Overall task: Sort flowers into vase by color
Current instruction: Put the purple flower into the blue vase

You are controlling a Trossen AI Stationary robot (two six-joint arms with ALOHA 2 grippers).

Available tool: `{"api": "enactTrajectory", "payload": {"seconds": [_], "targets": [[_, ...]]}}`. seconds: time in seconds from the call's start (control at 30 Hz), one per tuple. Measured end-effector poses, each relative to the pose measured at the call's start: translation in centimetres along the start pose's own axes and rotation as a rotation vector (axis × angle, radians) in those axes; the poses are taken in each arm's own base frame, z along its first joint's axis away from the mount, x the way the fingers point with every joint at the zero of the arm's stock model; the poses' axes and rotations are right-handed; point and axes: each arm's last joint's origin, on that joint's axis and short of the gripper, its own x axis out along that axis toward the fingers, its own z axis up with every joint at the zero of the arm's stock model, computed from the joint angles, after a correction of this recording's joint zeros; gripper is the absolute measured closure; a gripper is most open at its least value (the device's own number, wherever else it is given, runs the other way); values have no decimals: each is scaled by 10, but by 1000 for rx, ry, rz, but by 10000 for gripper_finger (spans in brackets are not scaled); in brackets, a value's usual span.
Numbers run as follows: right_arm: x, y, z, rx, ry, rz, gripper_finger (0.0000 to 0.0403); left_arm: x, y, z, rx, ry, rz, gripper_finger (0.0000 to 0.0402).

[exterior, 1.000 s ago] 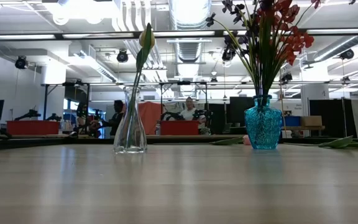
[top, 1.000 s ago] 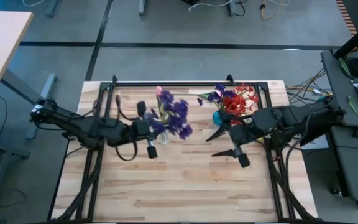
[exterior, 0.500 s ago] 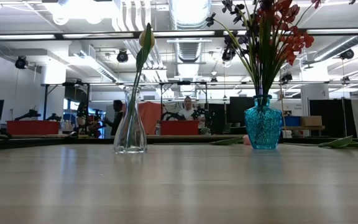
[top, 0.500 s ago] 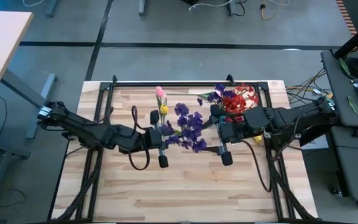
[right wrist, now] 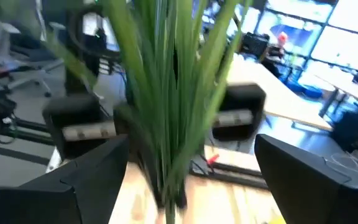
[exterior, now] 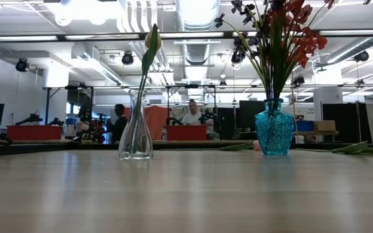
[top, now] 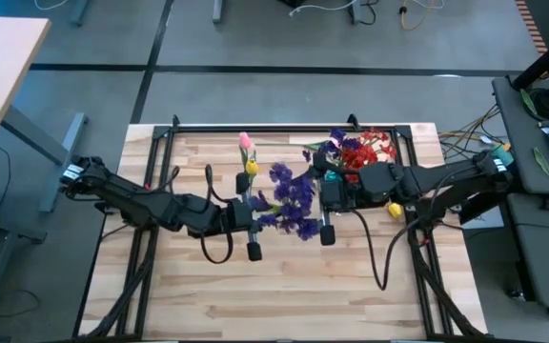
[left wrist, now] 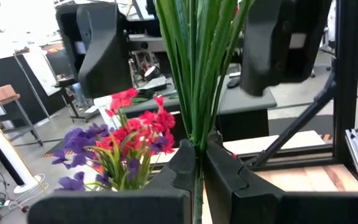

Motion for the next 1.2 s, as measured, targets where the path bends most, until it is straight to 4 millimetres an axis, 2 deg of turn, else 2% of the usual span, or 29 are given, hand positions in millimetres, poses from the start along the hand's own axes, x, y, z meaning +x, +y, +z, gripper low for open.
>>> {"api": "enactTrajectory", "payload": {"seconds": [0.13,0.23,0.33,0.6,0.73,0.87,1.07,1.2], "targets": [[5,3,-1,9,-25,51,84,4,-3,-2,3,4,0,401],[6,3,-2,14,-21,52,116,5,-3,-2,1,2,6,392],[5,2,0,28,-24,51,174,5,-3,-2,1,5,17,382],[0,2,2,23,-27,77,375,5,-3,-1,-1,3,19,374],[-3,2,3,40,-29,100,381,5,-3,-1,2,1,12,372],[-19,2,8,57,-6,121,382,5,-3,-2,5,2,13,346],[-53,-1,11,157,93,144,384,5,-5,-4,3,11,3,250],[-75,3,5,213,174,149,384,5,-9,-12,23,13,-93,186]]}}
